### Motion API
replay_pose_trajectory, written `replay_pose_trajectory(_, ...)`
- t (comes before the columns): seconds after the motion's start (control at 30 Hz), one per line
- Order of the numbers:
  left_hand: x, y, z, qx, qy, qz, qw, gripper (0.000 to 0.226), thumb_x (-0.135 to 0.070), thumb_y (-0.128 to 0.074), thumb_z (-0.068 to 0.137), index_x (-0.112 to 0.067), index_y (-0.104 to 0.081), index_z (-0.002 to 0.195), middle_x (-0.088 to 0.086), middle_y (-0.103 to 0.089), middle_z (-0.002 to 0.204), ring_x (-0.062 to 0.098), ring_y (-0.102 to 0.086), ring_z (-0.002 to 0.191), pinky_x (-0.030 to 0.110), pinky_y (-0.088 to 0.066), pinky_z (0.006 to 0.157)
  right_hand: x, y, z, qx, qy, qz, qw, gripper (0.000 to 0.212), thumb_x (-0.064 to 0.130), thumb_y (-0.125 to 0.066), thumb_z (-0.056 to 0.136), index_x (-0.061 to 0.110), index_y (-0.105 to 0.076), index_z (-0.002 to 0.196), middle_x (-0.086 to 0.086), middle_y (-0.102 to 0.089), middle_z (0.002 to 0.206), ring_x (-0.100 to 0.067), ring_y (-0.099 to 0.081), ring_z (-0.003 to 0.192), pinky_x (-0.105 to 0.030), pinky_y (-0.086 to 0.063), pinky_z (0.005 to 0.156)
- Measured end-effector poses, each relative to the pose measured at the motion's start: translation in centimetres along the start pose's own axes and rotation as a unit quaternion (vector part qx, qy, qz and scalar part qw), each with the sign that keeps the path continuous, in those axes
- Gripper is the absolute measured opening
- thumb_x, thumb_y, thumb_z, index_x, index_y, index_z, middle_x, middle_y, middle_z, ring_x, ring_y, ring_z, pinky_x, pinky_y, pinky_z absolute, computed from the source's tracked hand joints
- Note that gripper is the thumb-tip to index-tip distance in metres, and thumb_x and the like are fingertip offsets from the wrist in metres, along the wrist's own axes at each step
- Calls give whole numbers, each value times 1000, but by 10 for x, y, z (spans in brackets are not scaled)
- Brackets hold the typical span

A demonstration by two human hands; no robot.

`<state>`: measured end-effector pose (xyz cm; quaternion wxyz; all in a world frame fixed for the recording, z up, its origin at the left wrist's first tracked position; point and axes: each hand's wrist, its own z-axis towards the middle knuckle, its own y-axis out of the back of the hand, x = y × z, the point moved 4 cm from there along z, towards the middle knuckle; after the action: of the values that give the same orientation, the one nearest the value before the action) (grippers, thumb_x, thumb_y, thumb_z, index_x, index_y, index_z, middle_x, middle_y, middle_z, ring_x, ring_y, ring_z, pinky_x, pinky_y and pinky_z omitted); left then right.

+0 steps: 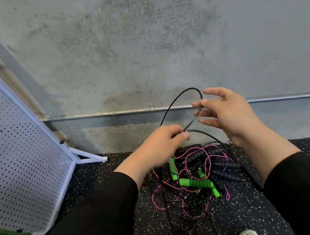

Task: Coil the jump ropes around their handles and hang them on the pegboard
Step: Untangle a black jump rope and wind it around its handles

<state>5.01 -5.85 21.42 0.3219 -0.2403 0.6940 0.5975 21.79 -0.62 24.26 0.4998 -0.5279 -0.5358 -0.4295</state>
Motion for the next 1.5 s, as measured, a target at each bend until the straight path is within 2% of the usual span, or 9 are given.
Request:
replay_pose_trajectory(0.27,2,40,23,-199,19,-26,979,24,-31,-52,104,-23,-71,94,4,-67,77,12,-55,68,30,-38,64,-27,0,10,163,82,-447,876,27,37,-70,93,35,-58,117,8,-63,78,-15,-65,74,-33,-48,67)
replay_pose_trajectory(0.43,7,52,28,-226,-7,-18,974,14,-32,-56,103,-30,-68,96,-13,-62,73,-5,-53,67,10,-35,58,-28,4,28,89,96,-424,896,10,24,-65,98,25,-65,88,1,-72,72,-14,-68,69,-31,-52,67)
replay_pose_trajectory(0.7,37,66,33,-311,56,38,948,19,-30,-52,105,-22,-67,96,-12,-58,74,20,-57,81,30,-34,66,-14,-8,45,103,75,-311,942,15,19,-68,97,14,-67,83,-2,-73,68,-20,-73,66,-51,-61,80)
replay_pose_trajectory(0.9,43,90,29,-459,49,-133,877,22,-26,-48,106,-18,-69,102,-13,-48,65,2,-40,57,25,-32,57,-21,-9,62,121,83,-404,903,14,21,-70,95,18,-69,82,1,-73,68,-7,-68,63,-29,-54,69)
replay_pose_trajectory(1.0,53,90,34,-421,90,-158,889,19,-28,-51,104,-20,-68,105,-10,-55,71,8,-49,63,29,-41,62,-18,-4,67,96,89,-346,929,18,20,-68,96,12,-70,81,-4,-74,69,-22,-73,72,-44,-59,80)
replay_pose_trajectory(1.13,49,76,39,-346,138,4,928,41,-36,-59,100,-23,-56,139,6,-51,136,24,-52,125,43,-40,110,-10,-5,65,82,103,-291,948,13,22,-68,96,17,-74,85,-5,-71,68,-34,-72,78,-57,-59,82)
replay_pose_trajectory(1.2,29,69,38,-343,61,12,937,33,-33,-58,101,-21,-62,132,1,-55,130,19,-56,116,36,-43,105,-9,-9,63,99,119,-305,940,13,21,-69,95,18,-75,84,-9,-70,67,-35,-70,73,-56,-58,81)
replay_pose_trajectory(1.37,2,19,43,-94,-34,103,990,41,-29,-51,106,-25,-53,146,1,-61,139,18,-53,127,26,-39,103,-10,-17,57,135,142,-362,911,16,24,-70,95,29,-73,80,-7,-71,68,-32,-69,74,-44,-58,77)
replay_pose_trajectory(1.5,9,19,46,-99,10,37,994,20,-30,-53,105,-27,-70,114,-7,-70,90,9,-56,78,21,-36,63,-7,-17,51,168,148,-370,902,15,24,-70,94,29,-71,81,-2,-70,68,-27,-66,69,-33,-47,61)
